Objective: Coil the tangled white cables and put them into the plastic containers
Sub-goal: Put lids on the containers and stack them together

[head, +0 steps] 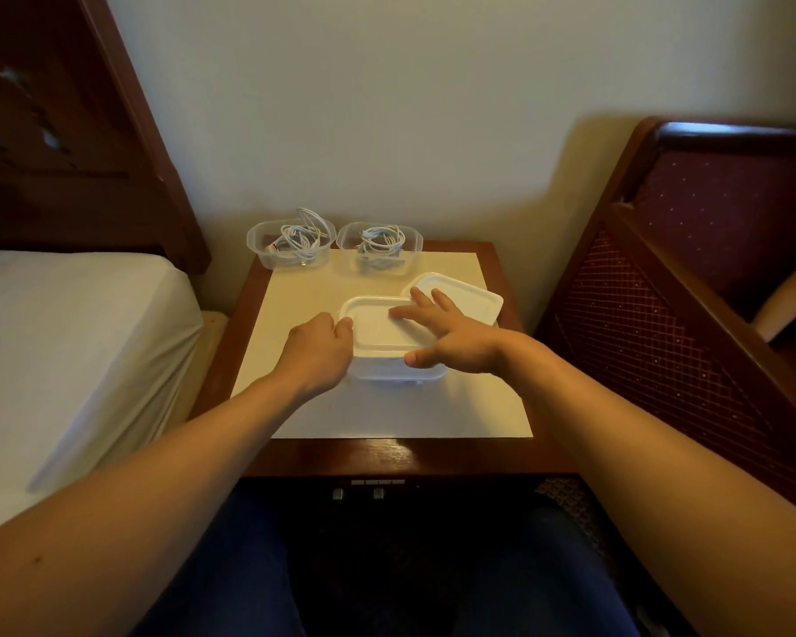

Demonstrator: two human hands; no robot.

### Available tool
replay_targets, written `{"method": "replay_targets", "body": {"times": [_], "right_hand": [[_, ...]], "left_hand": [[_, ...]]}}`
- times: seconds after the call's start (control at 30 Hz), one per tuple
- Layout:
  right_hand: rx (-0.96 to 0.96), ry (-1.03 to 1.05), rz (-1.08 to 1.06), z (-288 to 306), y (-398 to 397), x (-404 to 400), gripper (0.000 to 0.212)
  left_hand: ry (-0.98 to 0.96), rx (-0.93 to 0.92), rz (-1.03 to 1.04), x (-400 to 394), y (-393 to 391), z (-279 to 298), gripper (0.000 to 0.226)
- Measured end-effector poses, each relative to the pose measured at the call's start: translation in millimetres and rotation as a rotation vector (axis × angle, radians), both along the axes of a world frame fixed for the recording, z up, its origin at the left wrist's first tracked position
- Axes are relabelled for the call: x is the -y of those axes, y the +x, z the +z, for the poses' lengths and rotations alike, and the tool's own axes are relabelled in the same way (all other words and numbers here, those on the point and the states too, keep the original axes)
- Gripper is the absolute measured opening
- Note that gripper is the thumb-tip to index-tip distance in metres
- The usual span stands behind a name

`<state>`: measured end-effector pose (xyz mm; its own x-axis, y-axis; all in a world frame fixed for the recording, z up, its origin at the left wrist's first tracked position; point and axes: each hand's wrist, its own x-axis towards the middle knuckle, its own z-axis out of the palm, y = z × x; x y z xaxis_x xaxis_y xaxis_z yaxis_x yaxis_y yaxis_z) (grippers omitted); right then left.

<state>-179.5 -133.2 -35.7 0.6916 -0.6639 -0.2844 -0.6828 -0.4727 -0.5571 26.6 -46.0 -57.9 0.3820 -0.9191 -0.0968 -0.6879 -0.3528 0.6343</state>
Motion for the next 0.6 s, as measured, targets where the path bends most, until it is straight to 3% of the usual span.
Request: {"method": "replay_targets", "body": {"times": [0.23, 0.4, 0.6], "right_hand": [[-0.096, -0.302, -0.001, -10, 7, -12, 0.06], [-0.154, -0.385, 0.075, -2, 4, -8, 0.059], [-0.181, -0.452, 0.077, -17, 4, -10, 0.059]], "left_hand": [[0.029, 0.071, 0.0, 4, -2, 0, 0.046], [0.088, 0.065, -0.044, 8, -4, 7, 0.036], [0.102, 0.212, -0.162, 12, -7, 10, 0.056]]}}
